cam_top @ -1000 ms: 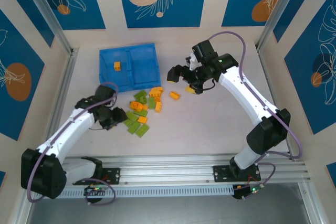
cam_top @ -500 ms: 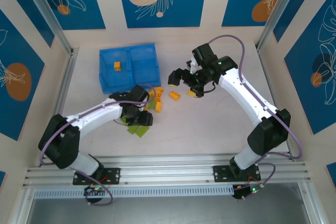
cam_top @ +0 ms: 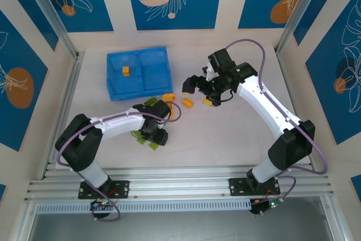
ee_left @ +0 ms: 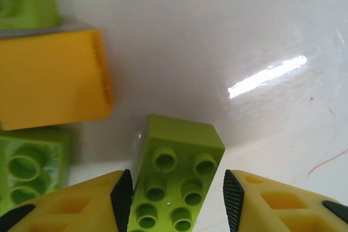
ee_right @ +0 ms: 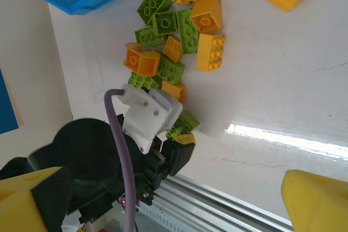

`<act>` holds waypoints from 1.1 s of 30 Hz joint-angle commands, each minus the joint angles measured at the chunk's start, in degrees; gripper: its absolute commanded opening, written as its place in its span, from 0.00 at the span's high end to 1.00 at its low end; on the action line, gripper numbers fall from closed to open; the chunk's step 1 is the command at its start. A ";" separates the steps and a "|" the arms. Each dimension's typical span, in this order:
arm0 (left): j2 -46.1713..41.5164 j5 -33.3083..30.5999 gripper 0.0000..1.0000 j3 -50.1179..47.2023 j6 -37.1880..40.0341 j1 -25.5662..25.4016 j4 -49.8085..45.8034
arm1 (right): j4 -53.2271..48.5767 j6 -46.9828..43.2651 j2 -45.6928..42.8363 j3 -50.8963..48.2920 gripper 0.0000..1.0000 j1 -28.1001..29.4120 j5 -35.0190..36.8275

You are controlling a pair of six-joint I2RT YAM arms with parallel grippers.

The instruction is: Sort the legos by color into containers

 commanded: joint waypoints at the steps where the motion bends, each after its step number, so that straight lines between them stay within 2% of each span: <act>1: 2.77 -3.03 0.51 0.69 0.31 -1.73 -0.64 | -0.96 -0.79 -2.22 -1.52 0.00 -0.39 -1.25; 7: 6.08 -4.55 0.51 0.15 0.40 -4.37 0.94 | -1.79 -4.85 -5.41 -4.93 0.01 -0.48 -3.15; 11: 6.80 -6.37 0.67 0.59 -0.33 -5.33 1.59 | -1.85 -5.15 -7.74 -7.95 0.01 -1.03 -3.56; 13: 4.66 -6.16 0.71 0.68 -0.95 -5.34 2.78 | -1.48 -4.58 -8.65 -8.61 0.01 -1.14 -3.73; 18: -3.56 -5.68 0.75 3.66 -0.36 -3.68 3.18 | -0.25 -3.49 -9.81 -8.75 0.01 -1.32 -4.14; 22: -9.42 -4.51 0.77 10.16 0.00 3.88 0.93 | 0.22 -2.42 -11.02 -8.35 0.01 -1.58 -3.21; 25: -9.86 -3.65 0.78 18.84 1.74 12.18 -1.42 | 0.91 -1.12 -12.25 -8.80 0.01 -1.76 -2.02; 30: 0.29 -9.18 0.80 36.68 4.04 23.90 -9.49 | 3.63 0.92 -13.51 -9.61 0.01 -2.02 -0.87; 33: 8.30 -10.87 0.80 45.76 3.62 29.56 -10.62 | 4.01 0.96 -13.24 -8.66 0.01 -1.93 0.04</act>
